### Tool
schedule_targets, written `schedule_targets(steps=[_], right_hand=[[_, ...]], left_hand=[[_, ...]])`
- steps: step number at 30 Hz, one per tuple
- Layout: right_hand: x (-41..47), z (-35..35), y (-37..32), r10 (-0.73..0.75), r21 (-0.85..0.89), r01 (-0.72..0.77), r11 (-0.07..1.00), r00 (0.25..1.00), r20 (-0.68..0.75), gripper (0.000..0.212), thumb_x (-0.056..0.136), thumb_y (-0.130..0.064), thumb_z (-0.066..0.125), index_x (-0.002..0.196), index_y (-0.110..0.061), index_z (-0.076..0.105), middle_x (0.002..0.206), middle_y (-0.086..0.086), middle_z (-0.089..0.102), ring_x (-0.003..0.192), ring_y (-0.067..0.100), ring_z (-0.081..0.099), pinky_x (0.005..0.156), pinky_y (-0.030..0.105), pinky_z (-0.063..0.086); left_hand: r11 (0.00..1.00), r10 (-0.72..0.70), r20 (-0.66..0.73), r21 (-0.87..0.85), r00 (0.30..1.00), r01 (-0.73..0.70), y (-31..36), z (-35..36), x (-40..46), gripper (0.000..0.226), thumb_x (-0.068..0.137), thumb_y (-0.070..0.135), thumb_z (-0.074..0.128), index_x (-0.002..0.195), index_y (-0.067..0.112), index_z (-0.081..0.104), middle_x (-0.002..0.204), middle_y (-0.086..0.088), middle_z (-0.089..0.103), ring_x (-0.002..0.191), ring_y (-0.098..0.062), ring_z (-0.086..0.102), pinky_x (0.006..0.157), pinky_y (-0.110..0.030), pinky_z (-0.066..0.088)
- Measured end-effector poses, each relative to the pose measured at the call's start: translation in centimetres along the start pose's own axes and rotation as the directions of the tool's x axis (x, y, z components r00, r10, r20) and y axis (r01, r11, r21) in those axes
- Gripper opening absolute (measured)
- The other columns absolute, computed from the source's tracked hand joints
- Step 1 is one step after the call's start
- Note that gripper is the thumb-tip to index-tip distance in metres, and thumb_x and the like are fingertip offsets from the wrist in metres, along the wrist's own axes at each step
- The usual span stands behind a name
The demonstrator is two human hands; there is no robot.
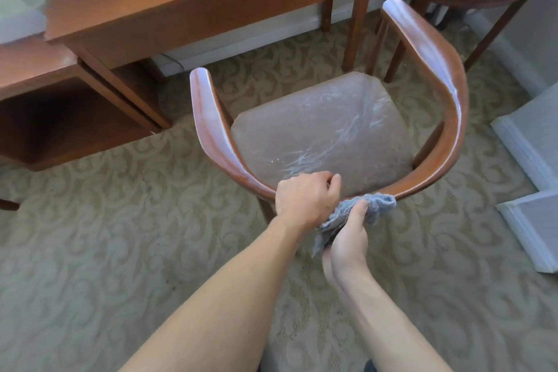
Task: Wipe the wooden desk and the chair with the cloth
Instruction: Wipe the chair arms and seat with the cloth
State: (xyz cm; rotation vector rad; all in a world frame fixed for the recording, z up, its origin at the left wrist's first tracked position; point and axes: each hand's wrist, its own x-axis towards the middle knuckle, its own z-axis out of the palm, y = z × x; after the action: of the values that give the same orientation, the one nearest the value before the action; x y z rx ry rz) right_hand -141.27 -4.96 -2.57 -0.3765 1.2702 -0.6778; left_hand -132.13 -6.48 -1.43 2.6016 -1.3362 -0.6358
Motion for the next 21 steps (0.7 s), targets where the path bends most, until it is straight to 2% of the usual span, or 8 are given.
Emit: schedule_targets(steps=[3,6,9,12,15,17,20,21], right_hand=[[-1.3,1.7,1.7,0.028,0.078,-0.031,0.996,0.999,0.040,0.052,0.104,-0.055,0.033,0.114,-0.015,0.064,0.083,-0.004,0.076,0.070,0.010,0.071,0.060,0.025,0.053],[-2.1,1.7,1.4,-0.010,0.068,0.008,0.998,1.000,0.025,0.048,0.106,-0.048,0.034,0.117,-0.012,0.064,0.115,0.009,0.073,0.098,0.018,0.070,0.081,0.033,0.053],[-0.9,0.5,-1.4,-0.102,-0.033,0.098,0.995,0.987,-0.124,0.044,0.107,-0.042,0.039,0.099,-0.006,0.063,0.126,0.025,0.064,0.099,0.029,0.067,0.087,0.044,0.054],[0.8,0.8,-4.0,-0.190,-0.196,0.136,0.971,0.938,-0.291,0.039,0.105,-0.044,0.041,0.089,-0.012,0.057,0.117,0.023,0.066,0.087,0.027,0.063,0.088,0.046,0.055],[1.5,1.6,-3.1,-0.229,-0.303,0.108,0.947,0.887,-0.402,0.051,0.102,-0.056,0.034,0.106,-0.011,0.057,0.107,0.011,0.065,0.092,0.028,0.062,0.089,0.041,0.053],[1.6,1.7,-2.3,-0.233,-0.286,0.116,0.951,0.877,-0.420,0.061,0.100,-0.061,0.033,0.117,-0.008,0.059,0.114,0.011,0.066,0.099,0.029,0.064,0.095,0.043,0.053],[1.6,1.6,-2.2,-0.242,-0.242,0.147,0.959,0.869,-0.432,0.065,0.101,-0.060,0.033,0.128,-0.006,0.058,0.119,0.009,0.066,0.097,0.023,0.065,0.085,0.035,0.054],[1.5,1.7,-2.1,-0.244,-0.240,0.151,0.959,0.872,-0.424,0.068,0.100,-0.063,0.033,0.131,-0.007,0.057,0.121,0.008,0.066,0.102,0.023,0.065,0.090,0.035,0.054]], left_hand=[[0.998,0.038,0.053,-0.052,0.998,-0.035,-0.4,0.0,0.2,0.050,0.102,0.050,0.028,0.075,0.019,0.056,0.089,-0.005,0.073,0.091,-0.031,0.066,0.071,-0.038,0.039],[0.977,0.102,0.188,-0.206,0.977,-0.062,-1.0,-0.7,0.7,0.049,0.100,0.054,0.027,0.094,0.024,0.066,0.103,0.002,0.076,0.103,-0.029,0.066,0.080,-0.039,0.041],[0.941,0.183,0.231,-0.324,0.956,-0.102,-4.2,-2.3,1.5,0.042,0.100,0.053,0.034,0.106,0.027,0.067,0.110,0.004,0.075,0.110,-0.027,0.065,0.091,-0.039,0.049],[0.966,0.257,0.124,-0.066,0.958,-0.251,-8.8,-4.2,3.7,0.039,0.102,0.053,0.039,0.106,0.027,0.068,0.109,0.000,0.075,0.107,-0.030,0.067,0.085,-0.038,0.048],[0.925,0.327,0.142,0.153,0.934,-0.347,-11.8,-4.0,5.1,0.046,0.102,0.055,0.032,0.098,0.026,0.068,0.103,-0.003,0.076,0.102,-0.032,0.069,0.077,-0.035,0.044],[0.907,0.350,0.120,0.207,0.929,-0.368,-12.2,-3.2,5.1,0.052,0.100,0.057,0.025,0.092,0.026,0.067,0.095,0.001,0.077,0.095,-0.029,0.071,0.074,-0.034,0.047],[0.914,0.336,0.113,0.200,0.935,-0.353,-12.1,-2.4,5.9,0.052,0.096,0.058,0.023,0.090,0.028,0.065,0.091,0.008,0.077,0.093,-0.026,0.071,0.077,-0.035,0.051],[0.919,0.324,0.117,0.199,0.939,-0.341,-12.2,-2.3,6.0,0.051,0.095,0.057,0.023,0.092,0.030,0.066,0.091,0.009,0.076,0.093,-0.025,0.071,0.079,-0.036,0.052]])
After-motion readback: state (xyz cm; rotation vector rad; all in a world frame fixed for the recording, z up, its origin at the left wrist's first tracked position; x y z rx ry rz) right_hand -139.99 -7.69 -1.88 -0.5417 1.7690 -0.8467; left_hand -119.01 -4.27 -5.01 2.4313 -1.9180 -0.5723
